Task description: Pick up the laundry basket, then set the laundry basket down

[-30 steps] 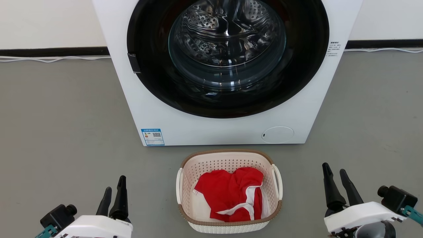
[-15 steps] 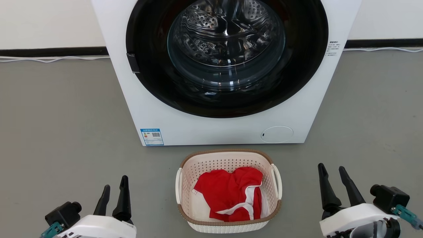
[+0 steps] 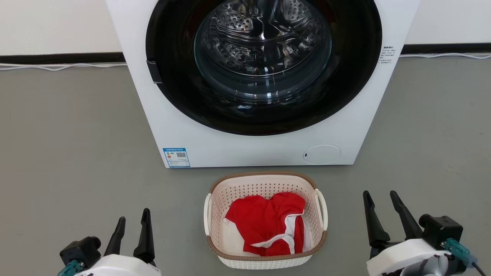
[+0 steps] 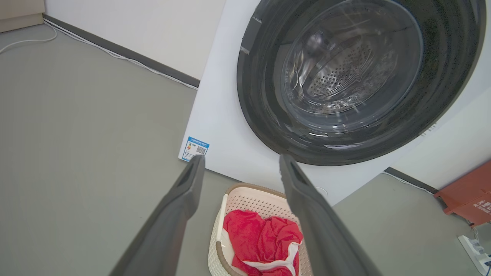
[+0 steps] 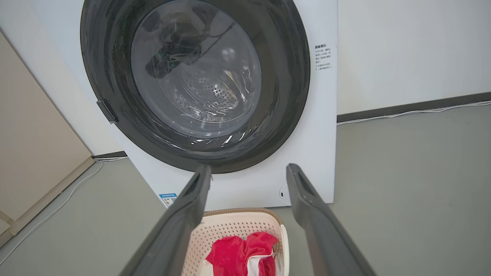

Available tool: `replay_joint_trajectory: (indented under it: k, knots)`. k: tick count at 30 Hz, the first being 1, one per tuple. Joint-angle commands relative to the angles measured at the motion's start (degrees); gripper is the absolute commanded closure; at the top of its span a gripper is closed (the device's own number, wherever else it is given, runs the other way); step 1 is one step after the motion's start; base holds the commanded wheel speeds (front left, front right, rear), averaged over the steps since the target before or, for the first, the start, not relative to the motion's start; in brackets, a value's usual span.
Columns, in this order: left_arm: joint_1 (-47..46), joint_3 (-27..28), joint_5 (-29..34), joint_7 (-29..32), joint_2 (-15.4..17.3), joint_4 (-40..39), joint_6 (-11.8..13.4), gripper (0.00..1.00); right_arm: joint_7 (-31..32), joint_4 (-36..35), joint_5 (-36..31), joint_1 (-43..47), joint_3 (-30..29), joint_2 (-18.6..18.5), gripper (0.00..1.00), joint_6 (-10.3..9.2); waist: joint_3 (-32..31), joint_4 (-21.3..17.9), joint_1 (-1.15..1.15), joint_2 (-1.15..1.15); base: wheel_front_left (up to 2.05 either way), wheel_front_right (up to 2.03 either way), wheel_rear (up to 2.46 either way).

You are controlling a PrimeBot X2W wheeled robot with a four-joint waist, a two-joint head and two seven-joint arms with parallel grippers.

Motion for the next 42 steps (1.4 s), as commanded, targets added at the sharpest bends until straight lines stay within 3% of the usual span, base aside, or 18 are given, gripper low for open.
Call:
replay_joint_trajectory:
  k: [1,25,42]
  knots:
    - [-1.0,1.1,2.2,-0.9,0.7,-1.5,0.6,0.0,-1.4,-1.4,-2.7,-2.0,1.4,-0.3,0.0,0.34,0.1,0.1,0.0,0.0,0.0,0.0,0.0]
    - [-0.8,1.2,17.9,-4.8,0.9,-1.6,1.3,0.0,-5.3,-0.6,-19.9,-2.5,1.6,-0.1,0.0,0.42,1.4,0.1,0.0,0.0,0.0,0.0,0.0]
    - [-2.4,0.9,17.4,-4.8,0.9,-1.3,1.0,0.0,-5.3,0.0,-18.7,-3.9,0.8,0.1,0.0,0.42,4.5,-0.2,0.0,0.0,0.0,0.0,0.0]
